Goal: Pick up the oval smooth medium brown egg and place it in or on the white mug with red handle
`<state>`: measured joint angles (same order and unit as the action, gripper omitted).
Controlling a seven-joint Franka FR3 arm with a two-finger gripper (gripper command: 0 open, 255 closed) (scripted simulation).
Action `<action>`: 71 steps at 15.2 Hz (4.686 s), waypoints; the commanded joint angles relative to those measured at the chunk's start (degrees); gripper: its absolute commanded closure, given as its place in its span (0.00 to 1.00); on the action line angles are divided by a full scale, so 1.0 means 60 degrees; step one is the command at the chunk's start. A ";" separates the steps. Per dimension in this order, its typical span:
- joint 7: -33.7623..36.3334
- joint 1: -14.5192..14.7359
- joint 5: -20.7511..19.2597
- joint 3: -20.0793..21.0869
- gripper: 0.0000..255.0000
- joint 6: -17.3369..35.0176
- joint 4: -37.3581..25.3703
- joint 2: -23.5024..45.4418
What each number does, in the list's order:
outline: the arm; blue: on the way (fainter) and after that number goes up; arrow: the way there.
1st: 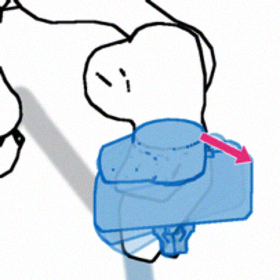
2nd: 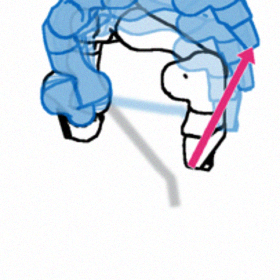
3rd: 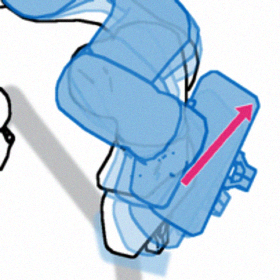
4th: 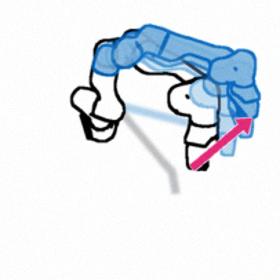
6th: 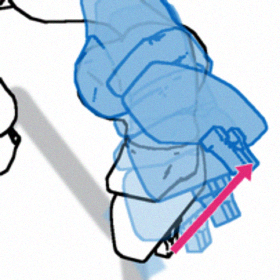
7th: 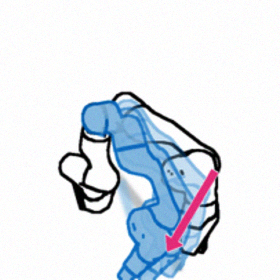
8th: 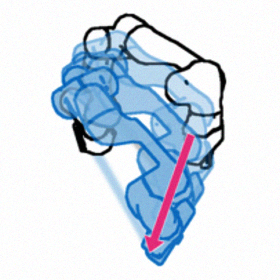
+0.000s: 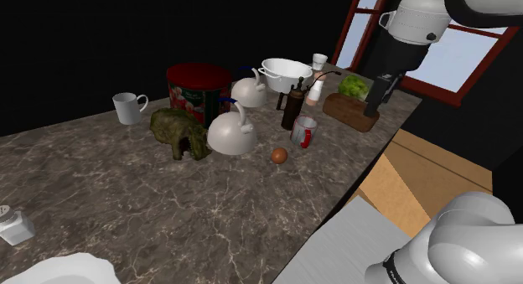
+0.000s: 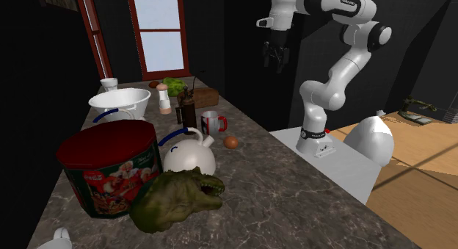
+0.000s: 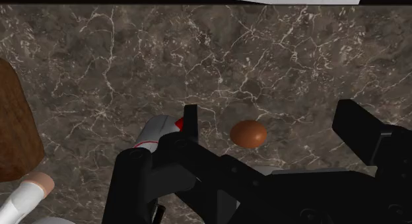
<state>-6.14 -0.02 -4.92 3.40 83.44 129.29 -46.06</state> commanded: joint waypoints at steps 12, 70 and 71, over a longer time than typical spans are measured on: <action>0.3027 -0.0507 0.0376 0.1382 0.00 0.3380 0.1413 0.2019; 0.7173 -0.1552 -0.0902 0.2639 1.00 0.5908 -0.0259 0.6569; 0.7133 -0.1549 -0.0870 0.2634 1.00 0.5785 -0.0336 0.6515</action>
<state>36.91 -9.34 -10.37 19.22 119.07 127.86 -6.61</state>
